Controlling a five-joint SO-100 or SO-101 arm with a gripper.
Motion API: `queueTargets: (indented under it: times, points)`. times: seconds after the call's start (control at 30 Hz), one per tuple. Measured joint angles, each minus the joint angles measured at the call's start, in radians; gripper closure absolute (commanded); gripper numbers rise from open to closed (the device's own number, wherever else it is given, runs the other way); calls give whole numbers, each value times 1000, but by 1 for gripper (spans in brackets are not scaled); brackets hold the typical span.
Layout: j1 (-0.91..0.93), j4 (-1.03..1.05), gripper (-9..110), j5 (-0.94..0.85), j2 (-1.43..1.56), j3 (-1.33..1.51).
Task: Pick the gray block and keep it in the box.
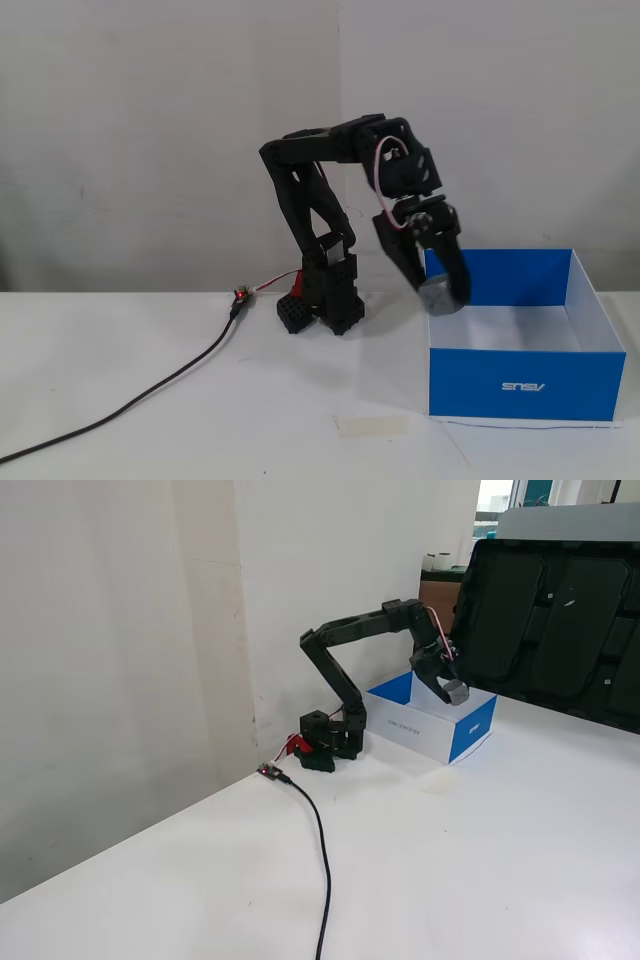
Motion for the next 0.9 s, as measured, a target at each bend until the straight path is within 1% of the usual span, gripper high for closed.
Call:
queueTargets:
  times: [0.33, 0.63, 0.67, 0.7, 0.77, 0.8, 0.83, 0.9]
  points:
    - [-176, -20, 93, 31, -86, 0]
    - [-255, -52, 92, 48, -161, -43]
    - [-261, -54, 91, 48, -167, -44]
    - [-265, -54, 87, 48, -175, -46]
    - [-276, -54, 71, 48, -190, -46]
    - [-281, -54, 66, 48, -196, -46]
    - [-287, -54, 64, 48, -206, -46]
    - [-299, -54, 64, 48, -224, -54]
